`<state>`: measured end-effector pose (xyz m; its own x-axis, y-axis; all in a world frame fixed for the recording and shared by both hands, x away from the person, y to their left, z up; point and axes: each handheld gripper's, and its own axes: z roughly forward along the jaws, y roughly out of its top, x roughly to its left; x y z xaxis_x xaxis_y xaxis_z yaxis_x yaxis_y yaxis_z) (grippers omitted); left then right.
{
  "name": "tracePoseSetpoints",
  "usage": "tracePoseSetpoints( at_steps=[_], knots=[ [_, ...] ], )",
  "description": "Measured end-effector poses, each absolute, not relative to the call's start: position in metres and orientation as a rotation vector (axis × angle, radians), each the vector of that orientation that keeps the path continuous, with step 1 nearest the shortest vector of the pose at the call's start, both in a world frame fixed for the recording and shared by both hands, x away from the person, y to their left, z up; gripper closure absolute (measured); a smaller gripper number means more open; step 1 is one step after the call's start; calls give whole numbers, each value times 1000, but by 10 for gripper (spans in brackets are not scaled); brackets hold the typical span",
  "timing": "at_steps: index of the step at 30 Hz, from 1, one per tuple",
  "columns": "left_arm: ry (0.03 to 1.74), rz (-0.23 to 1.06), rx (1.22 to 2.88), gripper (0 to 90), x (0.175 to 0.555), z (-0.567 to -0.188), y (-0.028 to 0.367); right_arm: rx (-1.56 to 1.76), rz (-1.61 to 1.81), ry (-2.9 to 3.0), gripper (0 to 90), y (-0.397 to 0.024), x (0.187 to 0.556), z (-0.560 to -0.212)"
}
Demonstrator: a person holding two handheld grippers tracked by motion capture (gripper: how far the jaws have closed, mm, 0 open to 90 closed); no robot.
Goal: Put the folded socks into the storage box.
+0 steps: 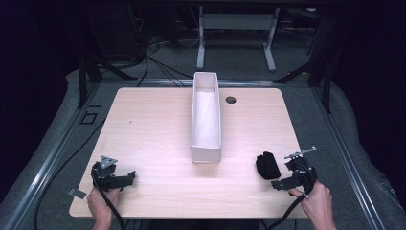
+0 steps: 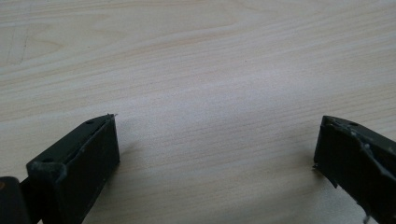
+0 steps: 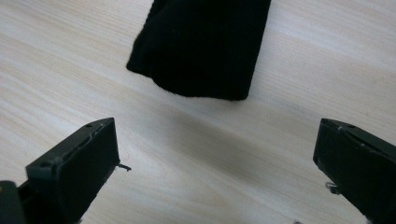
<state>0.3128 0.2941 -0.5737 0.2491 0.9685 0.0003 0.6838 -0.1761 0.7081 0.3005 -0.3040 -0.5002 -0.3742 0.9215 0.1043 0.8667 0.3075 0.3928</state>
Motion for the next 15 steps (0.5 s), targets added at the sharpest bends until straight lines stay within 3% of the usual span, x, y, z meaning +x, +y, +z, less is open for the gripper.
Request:
tracePoseSetpoints(
  at_steps=[15],
  knots=[
    [1500,623,1934,1,313,-574,294,1708,529,2477,0,-282,332,-485]
  ],
)
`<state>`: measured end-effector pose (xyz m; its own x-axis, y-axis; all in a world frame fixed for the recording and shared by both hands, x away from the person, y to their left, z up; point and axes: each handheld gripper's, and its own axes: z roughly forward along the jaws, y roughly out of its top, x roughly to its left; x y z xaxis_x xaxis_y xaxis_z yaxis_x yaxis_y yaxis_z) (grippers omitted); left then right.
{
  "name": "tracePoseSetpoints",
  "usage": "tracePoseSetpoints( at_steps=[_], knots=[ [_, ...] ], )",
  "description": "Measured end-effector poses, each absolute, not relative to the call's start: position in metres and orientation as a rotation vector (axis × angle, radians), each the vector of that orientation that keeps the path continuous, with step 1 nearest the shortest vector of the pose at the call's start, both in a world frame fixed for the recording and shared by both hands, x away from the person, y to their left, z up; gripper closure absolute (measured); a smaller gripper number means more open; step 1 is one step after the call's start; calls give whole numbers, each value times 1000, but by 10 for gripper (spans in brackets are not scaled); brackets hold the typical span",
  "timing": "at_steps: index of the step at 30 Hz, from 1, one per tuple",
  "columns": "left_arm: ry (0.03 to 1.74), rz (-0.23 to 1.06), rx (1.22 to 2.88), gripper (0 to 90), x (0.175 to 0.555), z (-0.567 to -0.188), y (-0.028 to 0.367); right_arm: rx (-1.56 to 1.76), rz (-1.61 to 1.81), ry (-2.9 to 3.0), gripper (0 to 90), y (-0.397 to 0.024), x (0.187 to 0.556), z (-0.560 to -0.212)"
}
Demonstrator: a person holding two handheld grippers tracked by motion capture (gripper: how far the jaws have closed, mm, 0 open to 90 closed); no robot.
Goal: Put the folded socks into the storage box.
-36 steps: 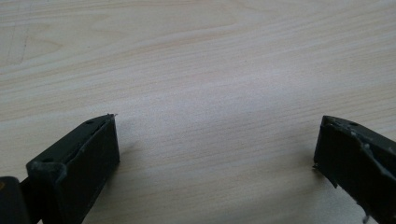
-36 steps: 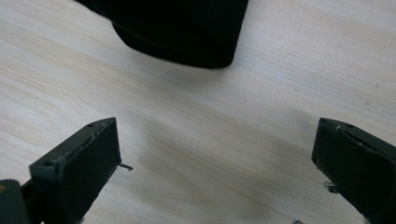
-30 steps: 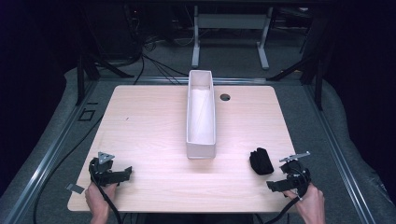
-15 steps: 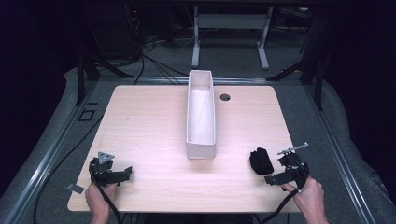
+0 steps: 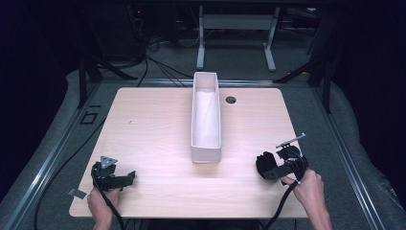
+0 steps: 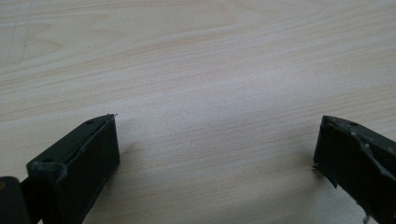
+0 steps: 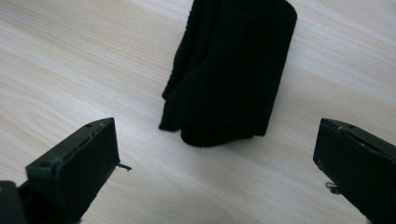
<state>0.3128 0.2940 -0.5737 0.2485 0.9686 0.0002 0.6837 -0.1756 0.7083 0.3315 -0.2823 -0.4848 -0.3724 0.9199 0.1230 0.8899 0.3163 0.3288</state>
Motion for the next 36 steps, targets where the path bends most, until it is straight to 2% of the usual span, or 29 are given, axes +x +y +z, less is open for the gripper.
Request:
tracePoseSetpoints(
  at_steps=[8,14,18,24,36],
  knots=[
    [1500,623,1934,1,313,-574,294,1708,532,2501,0,-272,347,-484],
    [1501,623,1934,2,313,-574,294,1704,509,2501,34,-264,358,-486],
    [1502,624,1934,2,313,-574,294,1693,532,2511,131,-263,364,-490],
    [1505,626,1932,2,313,-574,294,1675,531,2493,165,-260,367,-491],
    [1512,628,1926,3,313,-574,294,1673,467,2511,315,-255,369,-507]
  ],
)
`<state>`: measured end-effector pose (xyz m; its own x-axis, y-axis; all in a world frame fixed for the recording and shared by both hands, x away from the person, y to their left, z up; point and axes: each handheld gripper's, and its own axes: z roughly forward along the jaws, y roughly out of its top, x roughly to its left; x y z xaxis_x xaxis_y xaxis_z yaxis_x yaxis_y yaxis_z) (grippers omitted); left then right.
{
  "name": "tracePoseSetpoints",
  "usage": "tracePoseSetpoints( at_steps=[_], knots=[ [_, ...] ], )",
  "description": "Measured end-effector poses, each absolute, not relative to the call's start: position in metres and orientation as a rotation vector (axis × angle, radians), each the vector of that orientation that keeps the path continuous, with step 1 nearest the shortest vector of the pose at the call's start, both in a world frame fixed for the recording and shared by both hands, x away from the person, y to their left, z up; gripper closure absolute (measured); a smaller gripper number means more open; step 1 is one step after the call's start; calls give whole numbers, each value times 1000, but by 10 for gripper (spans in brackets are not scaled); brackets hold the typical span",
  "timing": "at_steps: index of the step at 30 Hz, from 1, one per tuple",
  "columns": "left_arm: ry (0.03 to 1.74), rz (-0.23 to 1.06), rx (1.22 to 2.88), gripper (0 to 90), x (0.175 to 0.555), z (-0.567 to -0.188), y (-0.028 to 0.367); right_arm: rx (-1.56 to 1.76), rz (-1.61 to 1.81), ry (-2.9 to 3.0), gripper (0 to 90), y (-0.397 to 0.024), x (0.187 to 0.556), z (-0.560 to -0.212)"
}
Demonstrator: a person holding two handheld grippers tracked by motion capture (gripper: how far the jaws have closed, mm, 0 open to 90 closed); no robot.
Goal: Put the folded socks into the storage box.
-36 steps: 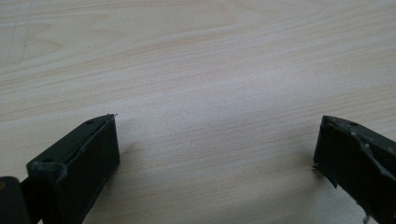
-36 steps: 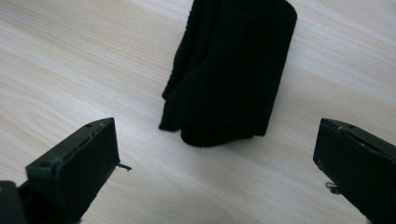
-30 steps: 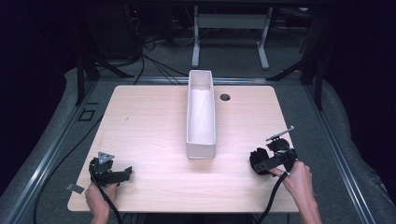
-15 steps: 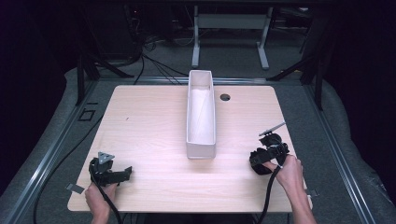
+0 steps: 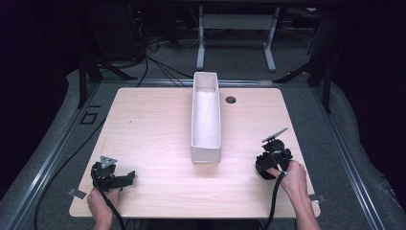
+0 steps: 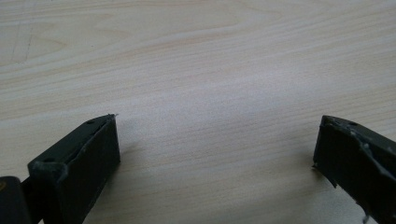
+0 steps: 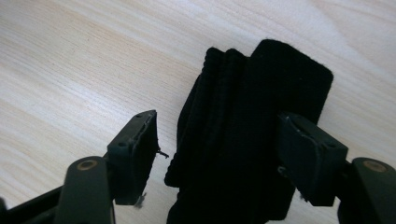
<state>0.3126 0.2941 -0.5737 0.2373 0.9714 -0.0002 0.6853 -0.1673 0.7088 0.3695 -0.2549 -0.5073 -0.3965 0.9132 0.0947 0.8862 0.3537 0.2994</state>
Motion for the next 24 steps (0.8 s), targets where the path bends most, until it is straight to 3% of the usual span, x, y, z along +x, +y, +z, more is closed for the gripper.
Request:
tracePoseSetpoints(
  at_steps=[16,24],
  knots=[
    [1522,649,1922,3,312,-574,294,1706,468,2425,640,-254,366,-512],
    [1531,676,1915,4,311,-574,293,1760,434,2372,717,-251,366,-506]
  ],
)
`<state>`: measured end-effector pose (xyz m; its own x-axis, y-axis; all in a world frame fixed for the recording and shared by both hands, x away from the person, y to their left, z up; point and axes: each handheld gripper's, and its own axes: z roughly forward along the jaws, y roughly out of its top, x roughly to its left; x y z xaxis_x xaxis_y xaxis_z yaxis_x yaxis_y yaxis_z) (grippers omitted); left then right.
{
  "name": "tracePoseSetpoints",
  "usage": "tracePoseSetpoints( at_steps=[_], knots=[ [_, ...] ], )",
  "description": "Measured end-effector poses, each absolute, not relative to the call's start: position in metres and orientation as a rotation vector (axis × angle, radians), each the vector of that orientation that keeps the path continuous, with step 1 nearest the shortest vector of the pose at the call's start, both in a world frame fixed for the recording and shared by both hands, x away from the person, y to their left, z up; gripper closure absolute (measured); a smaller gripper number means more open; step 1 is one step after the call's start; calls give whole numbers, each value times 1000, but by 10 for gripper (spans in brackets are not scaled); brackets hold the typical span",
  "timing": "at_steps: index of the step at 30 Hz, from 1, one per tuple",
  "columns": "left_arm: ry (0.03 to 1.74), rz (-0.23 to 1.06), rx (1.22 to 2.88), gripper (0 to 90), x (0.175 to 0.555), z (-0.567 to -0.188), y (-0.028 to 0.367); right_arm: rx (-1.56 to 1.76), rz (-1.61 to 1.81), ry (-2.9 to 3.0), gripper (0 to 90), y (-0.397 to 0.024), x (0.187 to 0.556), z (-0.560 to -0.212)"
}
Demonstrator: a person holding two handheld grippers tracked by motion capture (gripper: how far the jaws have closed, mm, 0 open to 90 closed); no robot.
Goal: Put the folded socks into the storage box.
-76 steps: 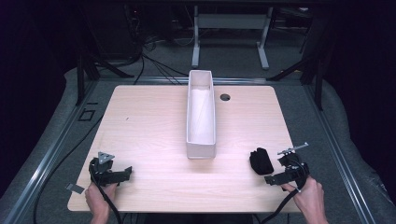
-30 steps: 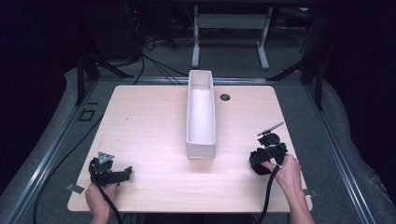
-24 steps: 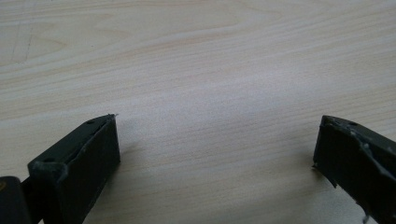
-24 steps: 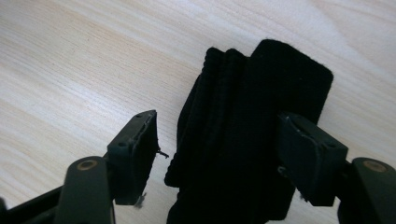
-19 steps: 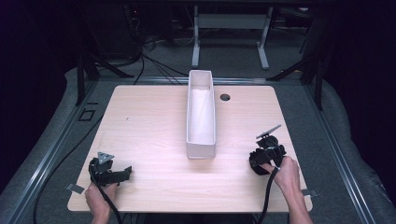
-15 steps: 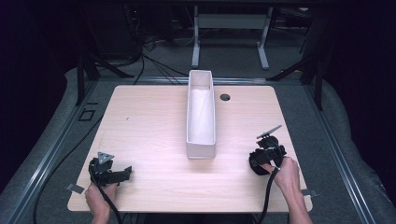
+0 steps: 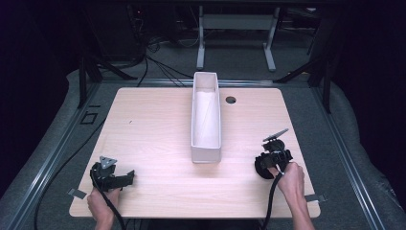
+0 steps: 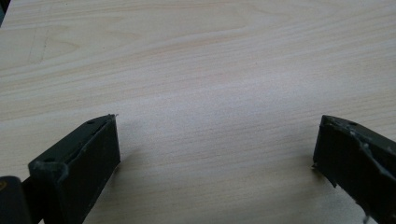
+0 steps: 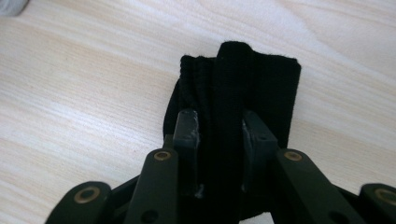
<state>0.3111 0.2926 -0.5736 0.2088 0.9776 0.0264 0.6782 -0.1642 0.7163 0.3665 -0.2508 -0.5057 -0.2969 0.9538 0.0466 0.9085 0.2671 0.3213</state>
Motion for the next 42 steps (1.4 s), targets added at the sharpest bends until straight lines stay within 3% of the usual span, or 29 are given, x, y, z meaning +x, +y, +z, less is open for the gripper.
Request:
tracePoseSetpoints(
  at_steps=[42],
  knots=[
    [1542,671,1909,5,311,-573,293,1791,443,2226,727,-205,402,-420]
  ],
)
